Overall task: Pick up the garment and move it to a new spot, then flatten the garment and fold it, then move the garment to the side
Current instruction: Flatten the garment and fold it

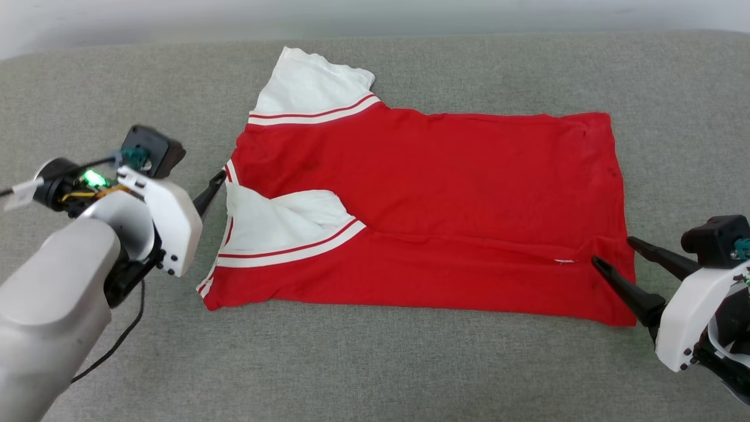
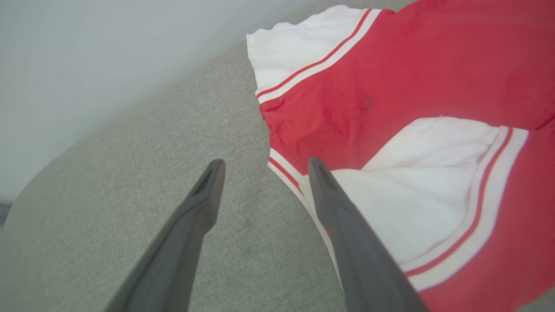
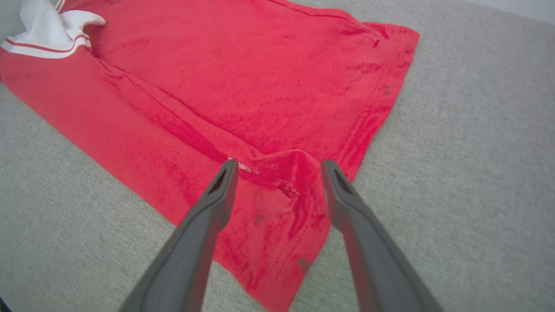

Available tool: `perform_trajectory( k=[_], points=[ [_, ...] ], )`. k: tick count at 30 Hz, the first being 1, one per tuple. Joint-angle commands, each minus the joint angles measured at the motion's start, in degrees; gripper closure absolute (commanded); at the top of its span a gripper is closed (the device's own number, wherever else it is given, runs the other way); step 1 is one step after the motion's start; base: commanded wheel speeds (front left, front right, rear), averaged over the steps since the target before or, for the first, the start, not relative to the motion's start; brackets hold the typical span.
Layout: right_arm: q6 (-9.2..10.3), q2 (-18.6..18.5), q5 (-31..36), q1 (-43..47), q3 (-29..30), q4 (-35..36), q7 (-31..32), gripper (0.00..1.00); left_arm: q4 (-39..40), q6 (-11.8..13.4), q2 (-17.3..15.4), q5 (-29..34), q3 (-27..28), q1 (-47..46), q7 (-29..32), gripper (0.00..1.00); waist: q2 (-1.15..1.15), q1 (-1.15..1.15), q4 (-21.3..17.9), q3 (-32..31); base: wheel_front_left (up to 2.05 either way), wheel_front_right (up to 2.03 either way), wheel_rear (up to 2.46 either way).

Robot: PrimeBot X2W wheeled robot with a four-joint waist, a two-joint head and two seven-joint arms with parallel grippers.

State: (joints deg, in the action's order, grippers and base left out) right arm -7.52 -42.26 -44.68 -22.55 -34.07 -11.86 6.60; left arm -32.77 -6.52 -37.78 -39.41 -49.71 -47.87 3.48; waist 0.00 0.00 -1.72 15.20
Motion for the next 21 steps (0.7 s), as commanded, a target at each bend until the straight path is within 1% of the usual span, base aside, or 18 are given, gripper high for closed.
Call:
perform_trajectory(
  k=[1,3,6,9,11,14,18,21],
  points=[
    [0.07,-0.04,0.23,0.8,0.5,0.5,0.32,0.0,2.64,-0.09,-1.01,-1.47,0.12,-1.12,3.56,0.0,0.0,0.0,0.19,-0.4,0.0,0.0,0.0],
    [0.07,0.15,0.43,1.32,1.09,1.05,0.77,0.0,5.74,-0.29,-2.58,-3.45,-0.13,-1.41,9.13,0.0,0.0,0.0,0.26,-0.64,0.0,0.0,0.0],
    [0.07,0.41,0.86,2.09,1.86,1.73,1.41,0.0,10.48,-0.43,-4.76,-6.9,-1.26,-1.82,19.06,0.0,0.0,0.0,0.32,-0.82,0.0,0.0,0.0],
    [0.07,0.61,1.39,2.55,2.67,2.58,2.07,0.0,14.43,-0.52,-6.49,-11.14,-1.52,-2.05,27.1,0.0,0.0,0.0,0.28,-0.65,0.0,0.0,0.0],
    [0.06,0.81,1.57,2.71,2.9,3.19,2.68,0.0,16.39,-0.55,-7.54,-12.4,-2.58,-2.1,31.83,0.0,0.0,0.0,0.06,-0.41,0.0,0.0,0.0],
    [0.06,1.03,1.99,2.75,2.92,3.99,3.9,0.0,18.34,-0.12,-8.12,-14.52,-3.87,-1.16,37.76,0.0,0.0,0.0,-0.34,0.02,0.0,0.0,0.0],
    [0.07,1.64,2.37,2.02,2.99,5.08,4.98,0.0,18.72,0.91,-8.83,-17.73,-5.34,0.6,44.37,0.0,0.0,0.0,-1.23,0.85,0.0,0.0,0.0],
    [0.07,1.94,2.57,1.48,2.93,5.58,5.46,0.0,18.47,1.37,-9.5,-18.38,-6.26,1.36,47.0,0.0,0.0,0.0,-1.98,1.61,0.0,0.0,0.0]
  ],
)
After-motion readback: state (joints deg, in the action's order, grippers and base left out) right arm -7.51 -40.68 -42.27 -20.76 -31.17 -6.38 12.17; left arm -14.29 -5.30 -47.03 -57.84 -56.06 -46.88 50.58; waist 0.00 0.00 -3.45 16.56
